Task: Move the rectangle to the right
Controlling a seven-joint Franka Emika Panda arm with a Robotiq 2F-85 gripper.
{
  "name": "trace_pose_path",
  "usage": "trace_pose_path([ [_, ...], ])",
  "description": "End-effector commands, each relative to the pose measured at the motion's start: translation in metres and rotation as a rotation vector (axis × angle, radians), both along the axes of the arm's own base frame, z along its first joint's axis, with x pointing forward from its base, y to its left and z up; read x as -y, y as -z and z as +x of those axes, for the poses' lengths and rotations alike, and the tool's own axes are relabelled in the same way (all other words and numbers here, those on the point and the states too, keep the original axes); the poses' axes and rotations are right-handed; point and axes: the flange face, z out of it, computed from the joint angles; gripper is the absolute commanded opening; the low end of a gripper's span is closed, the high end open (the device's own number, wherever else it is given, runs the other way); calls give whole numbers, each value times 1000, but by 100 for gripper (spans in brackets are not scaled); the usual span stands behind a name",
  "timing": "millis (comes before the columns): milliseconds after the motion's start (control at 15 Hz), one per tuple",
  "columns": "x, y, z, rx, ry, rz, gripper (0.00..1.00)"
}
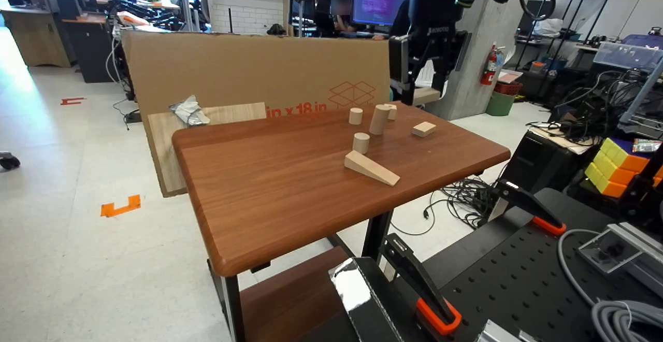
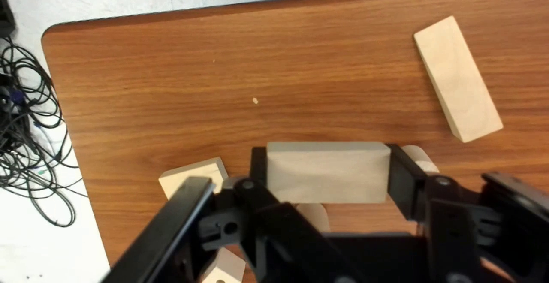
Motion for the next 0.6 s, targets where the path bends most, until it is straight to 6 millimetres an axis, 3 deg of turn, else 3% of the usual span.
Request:
trace_pose_path([
  [0,4,15,2,-18,14,-13,42],
  [533,6,48,0,-66,24,-7,42],
])
